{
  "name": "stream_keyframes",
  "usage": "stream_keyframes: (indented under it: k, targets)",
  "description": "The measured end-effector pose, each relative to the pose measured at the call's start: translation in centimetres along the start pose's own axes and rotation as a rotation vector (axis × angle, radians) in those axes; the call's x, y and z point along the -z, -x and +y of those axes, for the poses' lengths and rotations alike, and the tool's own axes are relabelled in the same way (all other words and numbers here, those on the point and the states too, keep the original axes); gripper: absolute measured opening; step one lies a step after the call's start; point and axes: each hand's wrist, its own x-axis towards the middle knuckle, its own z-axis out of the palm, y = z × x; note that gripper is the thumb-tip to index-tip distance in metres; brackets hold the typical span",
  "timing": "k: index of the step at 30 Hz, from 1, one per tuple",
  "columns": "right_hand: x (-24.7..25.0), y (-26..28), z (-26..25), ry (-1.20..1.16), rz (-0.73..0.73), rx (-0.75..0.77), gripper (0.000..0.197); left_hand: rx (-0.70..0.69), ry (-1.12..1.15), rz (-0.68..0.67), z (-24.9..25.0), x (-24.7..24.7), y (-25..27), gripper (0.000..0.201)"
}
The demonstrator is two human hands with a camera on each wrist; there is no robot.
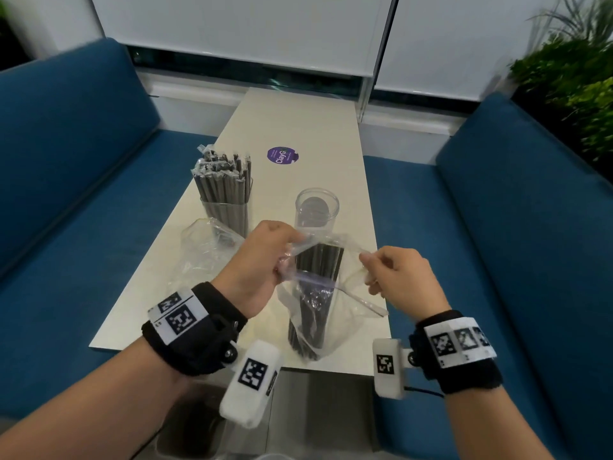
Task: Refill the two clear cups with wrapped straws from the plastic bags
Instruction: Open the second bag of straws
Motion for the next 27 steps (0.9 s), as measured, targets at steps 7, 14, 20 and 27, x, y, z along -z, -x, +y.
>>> stream_keyframes:
  k: [7,14,20,27]
  targets:
    - [0.0,0.8,-1.3,-0.870,-0.141,-0.068,0.020,-0.174,-0.510,0.001,-1.7,-0.2,0.3,0.028]
    - [-1.2,2.3,-1.1,0.020,0.047,0.194,0.027,0.023,0.026,0.043,-0.7,-0.8,-0.5,0.018]
    - [-0.8,2.6,-0.8,0.000,-0.267,0.159,0.034,0.008,0.127,0.008,-1.0,-0.8,-0.4,0.016]
    - [0.4,0.2,2.0,-0.260,0.075,-0.016,0.007,0.035,-0.136,0.013,-1.6,0.4,-1.3,0.013]
